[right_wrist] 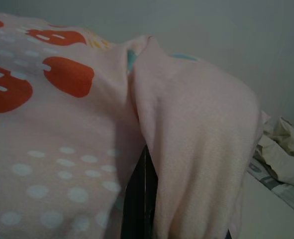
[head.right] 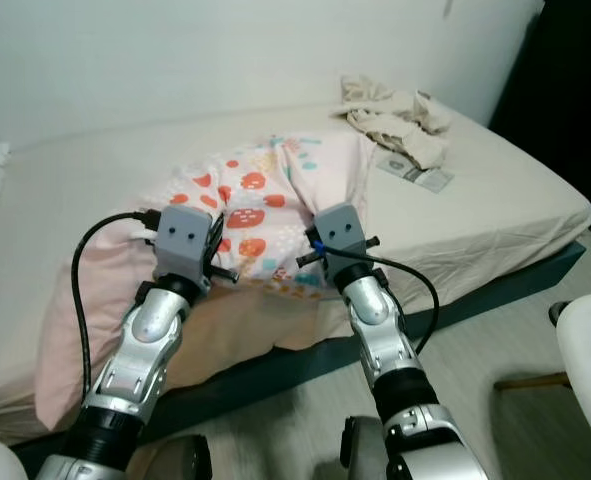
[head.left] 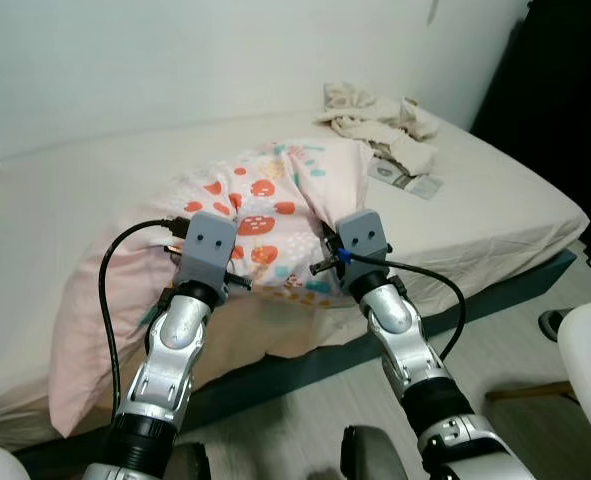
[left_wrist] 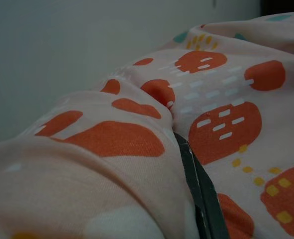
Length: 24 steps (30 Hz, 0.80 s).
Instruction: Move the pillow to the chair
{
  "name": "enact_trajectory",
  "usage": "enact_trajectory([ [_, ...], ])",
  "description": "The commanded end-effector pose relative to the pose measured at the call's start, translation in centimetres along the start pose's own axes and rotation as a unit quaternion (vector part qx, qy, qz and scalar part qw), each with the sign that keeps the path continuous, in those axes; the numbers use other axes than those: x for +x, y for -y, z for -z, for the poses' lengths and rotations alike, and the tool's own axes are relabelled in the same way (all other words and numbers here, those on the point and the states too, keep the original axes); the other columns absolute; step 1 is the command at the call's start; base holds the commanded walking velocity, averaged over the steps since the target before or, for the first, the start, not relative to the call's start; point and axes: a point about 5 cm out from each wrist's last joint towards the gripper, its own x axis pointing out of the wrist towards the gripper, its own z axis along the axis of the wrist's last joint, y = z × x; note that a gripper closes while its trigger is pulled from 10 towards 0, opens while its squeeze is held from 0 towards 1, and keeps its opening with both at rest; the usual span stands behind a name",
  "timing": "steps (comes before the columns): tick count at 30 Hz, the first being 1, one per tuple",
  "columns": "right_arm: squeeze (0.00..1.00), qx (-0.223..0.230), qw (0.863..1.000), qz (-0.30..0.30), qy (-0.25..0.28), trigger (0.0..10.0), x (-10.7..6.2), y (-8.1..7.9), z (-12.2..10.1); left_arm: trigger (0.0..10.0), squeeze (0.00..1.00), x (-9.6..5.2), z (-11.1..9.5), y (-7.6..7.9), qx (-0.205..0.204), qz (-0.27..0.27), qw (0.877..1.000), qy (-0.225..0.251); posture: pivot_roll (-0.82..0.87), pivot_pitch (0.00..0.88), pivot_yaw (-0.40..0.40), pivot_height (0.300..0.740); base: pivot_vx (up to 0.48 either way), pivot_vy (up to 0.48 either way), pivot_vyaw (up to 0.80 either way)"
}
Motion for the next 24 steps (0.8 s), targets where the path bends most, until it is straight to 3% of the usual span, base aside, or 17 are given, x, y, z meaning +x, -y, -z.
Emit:
enact_trajectory([
  [1,0.00,-0.003,1.000,0.011,0.013,10.0,-0.03,0.47,-0.48,10.0,0.00,0.52,-1.58,-0.59,0.011,-0.012,0.999,0.047,-0.02,0.000,-0.053,0.651,0.000,0.000,0.00],
  [17,0.00,-0.005,1.000,0.007,0.010,10.0,-0.05,0.47,-0.40,10.0,0.00,0.31,-1.43,-0.83,0.015,-0.013,0.999,0.043,-0.02,0.000,-0.056,0.736,0.000,0.000,0.00],
  [24,0.00,-0.006,1.000,0.007,0.011,10.0,0.01,0.48,-0.46,10.0,0.00,0.28,-1.48,-1.24,0.017,-0.019,0.999,0.045,-0.02,0.000,-0.056,0.740,0.000,0.000,0.00],
])
